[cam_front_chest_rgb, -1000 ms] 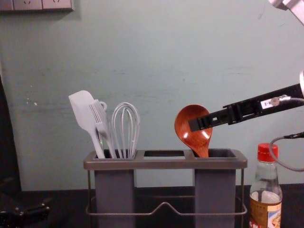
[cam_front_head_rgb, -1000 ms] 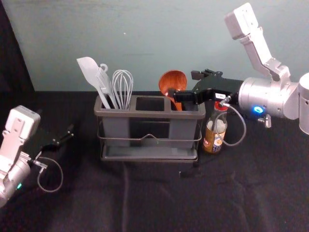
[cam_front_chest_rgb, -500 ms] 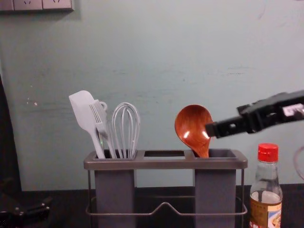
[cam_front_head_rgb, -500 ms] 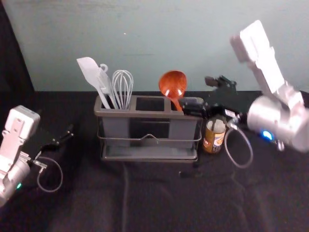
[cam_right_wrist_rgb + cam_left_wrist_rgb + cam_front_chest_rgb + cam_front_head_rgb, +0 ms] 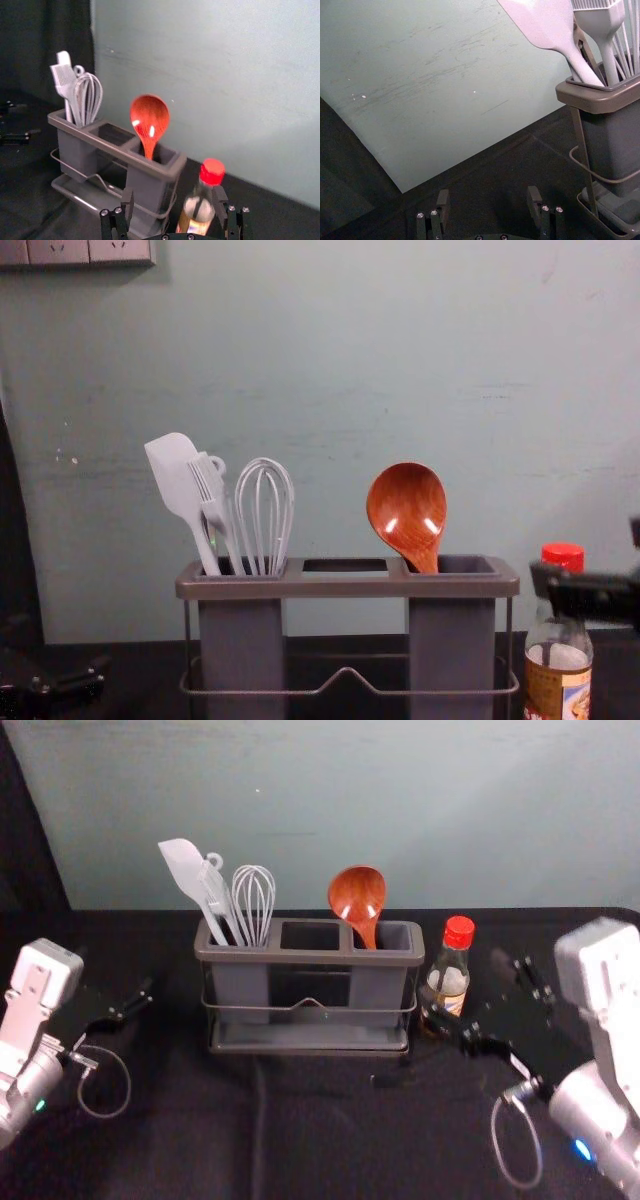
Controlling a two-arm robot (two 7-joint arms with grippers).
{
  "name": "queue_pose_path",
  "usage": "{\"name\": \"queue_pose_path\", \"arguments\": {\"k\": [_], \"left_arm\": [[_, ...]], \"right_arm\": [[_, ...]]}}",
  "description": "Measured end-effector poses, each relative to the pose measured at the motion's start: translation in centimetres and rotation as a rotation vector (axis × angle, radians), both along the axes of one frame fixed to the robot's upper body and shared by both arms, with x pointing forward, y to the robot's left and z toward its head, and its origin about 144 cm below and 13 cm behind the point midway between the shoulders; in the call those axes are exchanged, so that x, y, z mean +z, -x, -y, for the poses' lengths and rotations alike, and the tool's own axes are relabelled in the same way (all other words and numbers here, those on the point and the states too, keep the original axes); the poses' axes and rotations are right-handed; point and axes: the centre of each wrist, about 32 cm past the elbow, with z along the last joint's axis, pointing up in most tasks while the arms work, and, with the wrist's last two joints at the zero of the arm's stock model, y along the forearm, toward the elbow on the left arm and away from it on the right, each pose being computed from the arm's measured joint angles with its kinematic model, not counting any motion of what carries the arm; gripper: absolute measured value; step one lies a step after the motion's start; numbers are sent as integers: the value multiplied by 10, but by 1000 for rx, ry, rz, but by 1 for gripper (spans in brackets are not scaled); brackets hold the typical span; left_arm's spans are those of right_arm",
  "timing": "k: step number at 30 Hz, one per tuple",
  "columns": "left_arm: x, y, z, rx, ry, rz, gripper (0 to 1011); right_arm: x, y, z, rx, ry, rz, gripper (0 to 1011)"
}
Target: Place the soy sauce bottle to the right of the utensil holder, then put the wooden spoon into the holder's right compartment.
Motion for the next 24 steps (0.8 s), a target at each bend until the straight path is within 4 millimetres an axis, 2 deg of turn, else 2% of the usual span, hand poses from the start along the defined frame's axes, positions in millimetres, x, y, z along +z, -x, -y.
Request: {"name": "queue_pose_path", "arguments": {"k": [7,11,19,24], "left_arm": [[0,0,0,0,0,0,1012],[0,0,0,0,0,0,1012],[0,0,0,0,0,0,1011],[0,0,0,0,0,0,1012]], "right_arm": [[-27,16,0,-93,-143,-96,1003],[-34,20,1,-152,-220,-177,1003],[-41,21,3,-206,-283,-250,1002],[-40,20,2,-192,-260,-259,1002]]}}
